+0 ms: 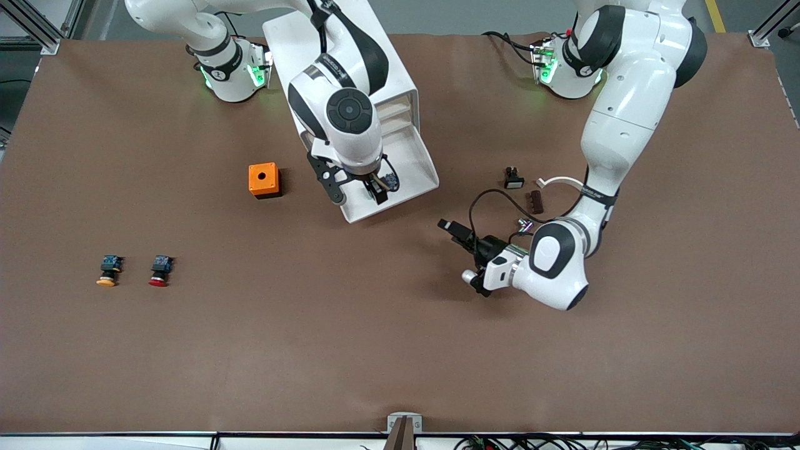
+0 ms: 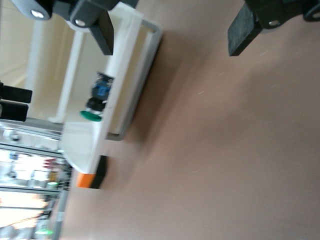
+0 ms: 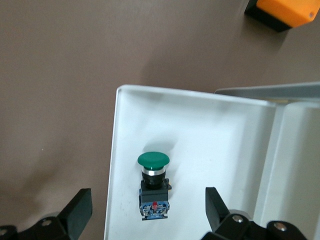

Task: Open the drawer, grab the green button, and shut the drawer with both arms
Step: 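Reach the right gripper into the drawer while the left gripper holds it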

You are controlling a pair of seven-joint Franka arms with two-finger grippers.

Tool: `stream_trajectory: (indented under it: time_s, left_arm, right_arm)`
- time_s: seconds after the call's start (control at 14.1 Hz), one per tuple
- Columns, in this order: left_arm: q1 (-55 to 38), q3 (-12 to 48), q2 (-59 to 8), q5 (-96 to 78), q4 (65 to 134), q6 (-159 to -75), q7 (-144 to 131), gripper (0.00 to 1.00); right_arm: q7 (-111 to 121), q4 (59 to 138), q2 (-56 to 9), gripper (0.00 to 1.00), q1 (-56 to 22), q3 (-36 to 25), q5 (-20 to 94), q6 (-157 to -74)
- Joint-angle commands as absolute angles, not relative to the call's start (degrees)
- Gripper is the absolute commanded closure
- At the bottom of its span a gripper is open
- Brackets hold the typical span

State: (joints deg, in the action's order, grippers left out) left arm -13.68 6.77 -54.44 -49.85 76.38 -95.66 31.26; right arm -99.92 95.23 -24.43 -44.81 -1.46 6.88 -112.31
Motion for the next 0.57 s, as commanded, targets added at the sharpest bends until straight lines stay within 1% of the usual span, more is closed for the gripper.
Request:
stream_trajectory:
  time_s: [0.0,0.21,0.43,0.5]
  left_arm:
    - [-14.59,3.00,-51.78,-44.32,76.55,-95.54,28.66,0.00]
    - [-15.21,0.62,-50.10,-37.64,76.29,-96.06,24.72,0.00]
    - [-15.64,0.79,-46.95,-28.51,76.20,-97.47,17.52,0.00]
    - [-17.30,0.70,-45.72,-25.00,76.20,-99.04,12.79,0.00]
  right_arm:
    - [-100.81,94.92,-26.53,0.00,-46.75,-2.20,9.05,-114.34]
    - [-100.72,94.92,-28.39,0.00,-47.37,-2.20,9.05,-114.78]
    - [-100.72,94.92,-29.27,0.00,-47.81,-2.11,9.14,-115.49]
    - [-100.72,94.83,-29.96,0.00,-48.33,-2.20,9.14,-115.58]
